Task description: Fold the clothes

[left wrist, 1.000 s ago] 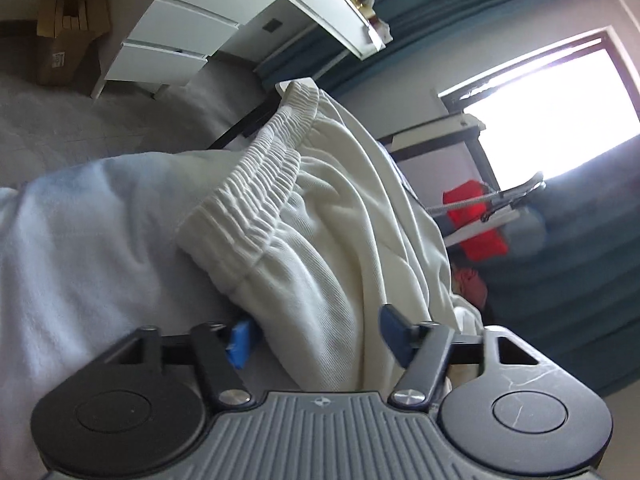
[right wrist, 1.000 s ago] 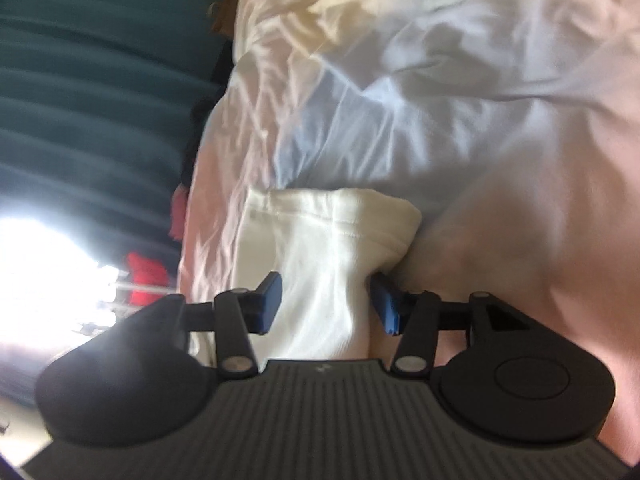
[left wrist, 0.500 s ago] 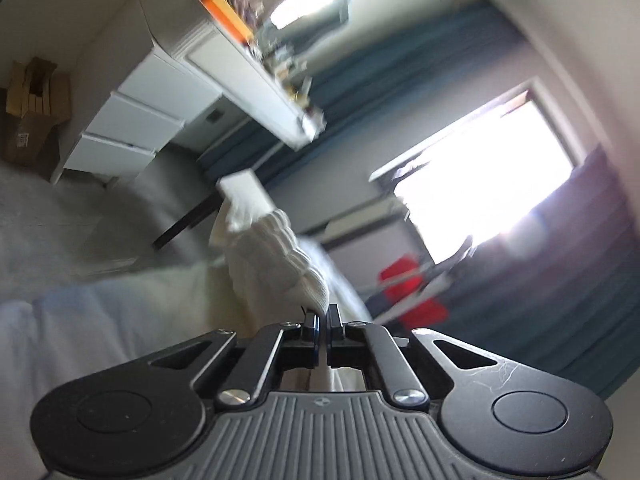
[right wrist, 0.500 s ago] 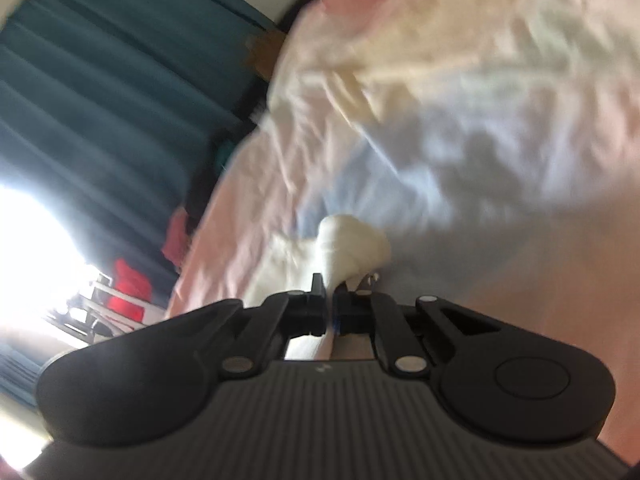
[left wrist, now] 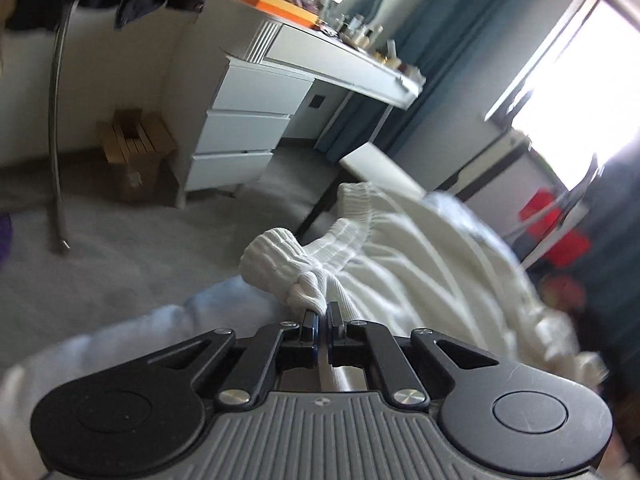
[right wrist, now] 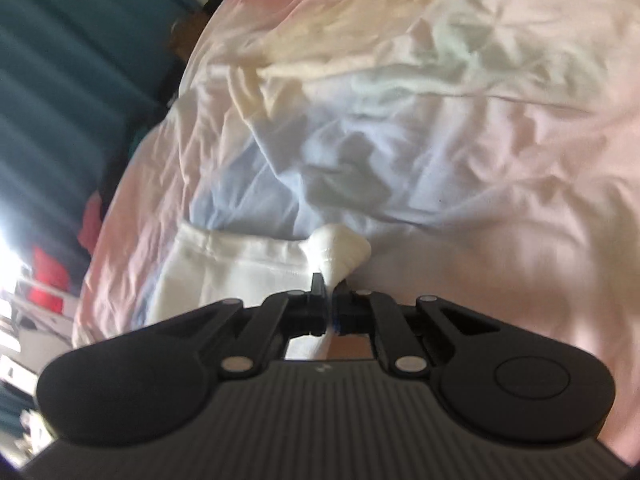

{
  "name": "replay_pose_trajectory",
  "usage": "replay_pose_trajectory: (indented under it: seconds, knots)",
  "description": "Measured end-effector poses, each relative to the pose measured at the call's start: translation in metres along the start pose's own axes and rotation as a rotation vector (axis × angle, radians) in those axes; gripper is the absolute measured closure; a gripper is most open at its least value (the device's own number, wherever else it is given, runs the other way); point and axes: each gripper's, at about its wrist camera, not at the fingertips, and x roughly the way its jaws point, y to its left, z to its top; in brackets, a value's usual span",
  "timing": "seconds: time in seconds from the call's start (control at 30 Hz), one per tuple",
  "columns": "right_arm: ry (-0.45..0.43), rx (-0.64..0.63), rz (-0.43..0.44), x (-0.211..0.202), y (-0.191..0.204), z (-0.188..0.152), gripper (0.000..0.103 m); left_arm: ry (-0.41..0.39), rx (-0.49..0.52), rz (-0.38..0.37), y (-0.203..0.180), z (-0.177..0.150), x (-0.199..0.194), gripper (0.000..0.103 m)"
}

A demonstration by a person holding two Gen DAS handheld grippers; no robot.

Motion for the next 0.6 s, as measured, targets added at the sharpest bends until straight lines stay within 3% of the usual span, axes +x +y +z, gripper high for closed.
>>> replay_pose_trajectory:
  seconds: [0.1, 0.2, 0.23, 0.27, 0.33, 0.43, 0.6]
  knots:
    - [0.000, -0.029, -0.035, -0.002, 0.007, -0.002, 0.091, 0.024, 0.037, 0.037, -0.007, -0.002, -0.003, 0.090]
    - [-0.012, -0.098, -0.075, -0.008, 0.019, -0.004, 0.082, 0.048, 0.079, 0.076, -0.015, -0.006, -0.009, 0.068]
    - [-0.031, -0.137, -0.094, -0.013, 0.022, -0.006, 0.067, 0.043, 0.102, 0.095, -0.022, -0.009, -0.009, 0.055]
    - [-0.053, -0.170, -0.112, -0.018, 0.025, -0.007, 0.046, 0.035, 0.132, 0.120, -0.029, -0.012, -0.012, 0.041]
    - [-0.095, -0.211, -0.117, -0.029, 0.031, -0.008, 0.019, 0.001, 0.200, 0.176, -0.046, -0.022, -0.020, 0.024]
    - [-0.133, -0.291, -0.073, -0.048, 0.043, -0.016, 0.019, -0.058, 0.270, 0.173, -0.063, -0.039, -0.038, 0.016]
    - [-0.170, -0.449, 0.044, -0.084, 0.068, -0.040, 0.018, -0.137, 0.348, 0.074, -0.089, -0.067, -0.066, 0.011]
